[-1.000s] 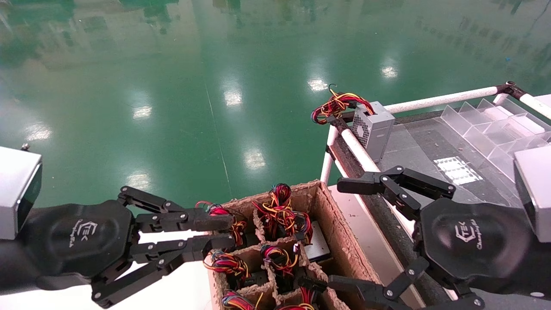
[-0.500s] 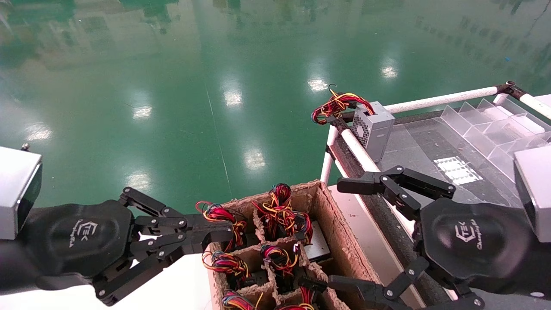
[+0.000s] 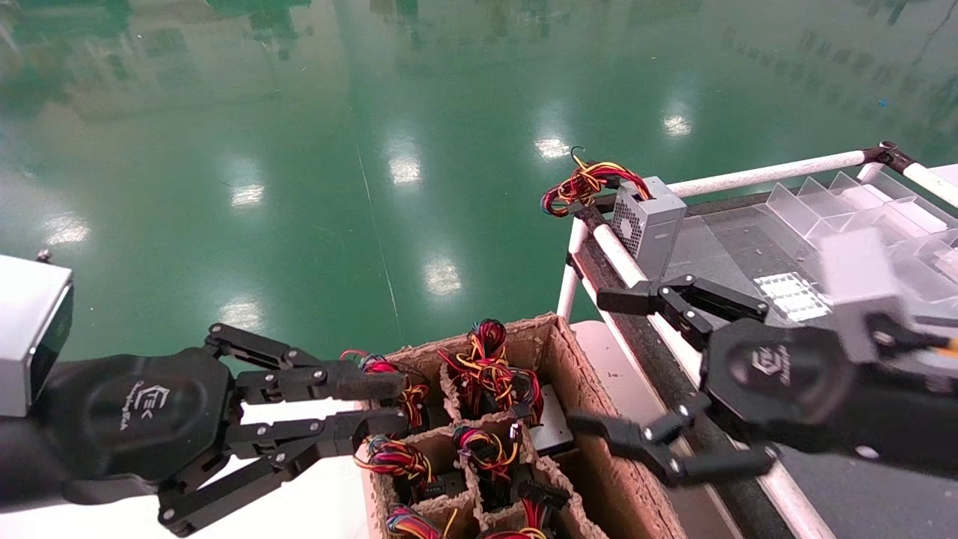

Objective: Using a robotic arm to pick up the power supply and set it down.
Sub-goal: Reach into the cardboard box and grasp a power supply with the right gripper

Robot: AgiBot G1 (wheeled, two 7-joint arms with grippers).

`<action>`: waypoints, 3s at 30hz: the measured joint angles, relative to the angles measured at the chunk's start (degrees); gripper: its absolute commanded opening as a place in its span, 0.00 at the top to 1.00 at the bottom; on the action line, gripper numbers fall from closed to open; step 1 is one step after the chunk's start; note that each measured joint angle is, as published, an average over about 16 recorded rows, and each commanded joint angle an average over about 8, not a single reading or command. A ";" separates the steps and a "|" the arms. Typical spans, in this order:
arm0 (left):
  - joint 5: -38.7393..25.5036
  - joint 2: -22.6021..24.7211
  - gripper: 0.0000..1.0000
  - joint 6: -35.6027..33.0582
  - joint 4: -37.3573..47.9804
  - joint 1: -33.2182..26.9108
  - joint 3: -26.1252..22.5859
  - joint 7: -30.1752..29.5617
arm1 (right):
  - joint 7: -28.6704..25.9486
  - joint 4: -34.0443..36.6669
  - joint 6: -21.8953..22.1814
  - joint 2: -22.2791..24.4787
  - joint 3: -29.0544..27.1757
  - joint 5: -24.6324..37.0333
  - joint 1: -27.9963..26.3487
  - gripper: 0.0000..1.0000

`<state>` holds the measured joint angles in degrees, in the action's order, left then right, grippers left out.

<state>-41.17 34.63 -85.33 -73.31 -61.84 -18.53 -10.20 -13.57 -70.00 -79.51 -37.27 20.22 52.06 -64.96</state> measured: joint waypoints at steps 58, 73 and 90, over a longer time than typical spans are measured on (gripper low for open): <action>0.11 -0.06 0.00 0.06 0.01 -0.05 -0.17 0.08 | 16.09 39.51 -2.56 -23.54 15.10 25.61 -20.60 1.00; 0.14 -0.08 0.00 0.08 0.01 -0.06 -0.21 0.11 | 18.99 47.65 -2.77 -25.75 14.89 25.20 -21.97 1.00; 0.17 -0.10 0.00 0.10 0.01 -0.07 -0.26 0.13 | 21.75 53.98 -4.11 -27.05 14.48 24.42 -23.28 1.00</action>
<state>-41.00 34.53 -85.23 -73.30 -61.90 -18.79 -10.07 8.18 -16.01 -83.62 -64.32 34.70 76.48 -88.24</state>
